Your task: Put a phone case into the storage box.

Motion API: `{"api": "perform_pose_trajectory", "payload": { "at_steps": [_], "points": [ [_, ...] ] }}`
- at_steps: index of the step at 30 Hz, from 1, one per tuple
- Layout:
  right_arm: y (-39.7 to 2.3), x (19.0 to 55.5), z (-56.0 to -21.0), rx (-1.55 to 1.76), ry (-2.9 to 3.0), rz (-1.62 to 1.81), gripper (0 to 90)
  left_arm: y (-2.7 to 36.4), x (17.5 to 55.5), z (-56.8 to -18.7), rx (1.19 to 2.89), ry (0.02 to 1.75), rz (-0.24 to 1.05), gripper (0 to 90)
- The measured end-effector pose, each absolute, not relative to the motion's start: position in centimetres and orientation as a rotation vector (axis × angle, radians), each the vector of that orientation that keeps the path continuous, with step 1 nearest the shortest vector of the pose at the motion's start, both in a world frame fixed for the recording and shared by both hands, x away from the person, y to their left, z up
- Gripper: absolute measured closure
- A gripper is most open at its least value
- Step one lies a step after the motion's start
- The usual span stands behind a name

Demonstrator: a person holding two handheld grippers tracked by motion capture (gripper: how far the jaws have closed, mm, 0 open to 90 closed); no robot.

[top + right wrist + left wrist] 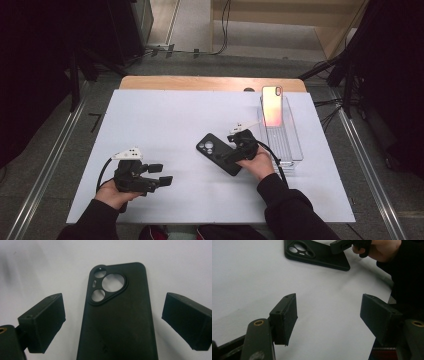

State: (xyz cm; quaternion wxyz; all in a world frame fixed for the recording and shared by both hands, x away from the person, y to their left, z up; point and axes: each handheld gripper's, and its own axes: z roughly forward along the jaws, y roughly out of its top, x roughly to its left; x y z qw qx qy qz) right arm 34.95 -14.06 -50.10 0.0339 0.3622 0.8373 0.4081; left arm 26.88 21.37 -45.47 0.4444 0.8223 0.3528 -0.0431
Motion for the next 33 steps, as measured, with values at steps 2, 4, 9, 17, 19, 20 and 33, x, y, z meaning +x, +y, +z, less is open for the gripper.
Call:
{"api": "perform_pose_trajectory", "payload": {
  "at_steps": [2, 4, 9, 17, 19, 20, 33],
  "points": [
    [-14.0, 35.0, -50.5, 1.099, 2.585, 1.226, 3.0, 21.4, 26.9, -45.5, 2.038, 0.874, -0.106, 30.1],
    [-13.9, 35.0, -50.7, 1.102, 2.586, 1.216, 3.1, 21.4, 26.9, -45.5, 2.038, 0.876, -0.106, 30.1],
    [-13.5, 35.0, -51.3, 1.077, 2.622, 1.174, 3.0, 21.4, 26.9, -45.5, 2.038, 0.877, -0.109, 30.1],
    [-13.1, 34.3, -51.9, 0.995, 2.603, 1.124, 3.1, 21.4, 26.9, -45.5, 2.034, 0.876, -0.107, 30.1],
    [-12.8, 34.0, -52.0, 0.969, 2.587, 1.095, 3.1, 21.4, 26.9, -45.5, 2.036, 0.877, -0.106, 30.1],
    [-12.7, 33.9, -52.1, 0.953, 2.579, 1.083, 3.8, 21.4, 26.9, -45.5, 2.035, 0.878, -0.107, 30.1],
    [-12.6, 33.5, -52.1, 0.941, 2.538, 1.045, 10.8, 21.4, 27.0, -45.4, 2.036, 0.88, -0.102, 30.1]
  ]
}}
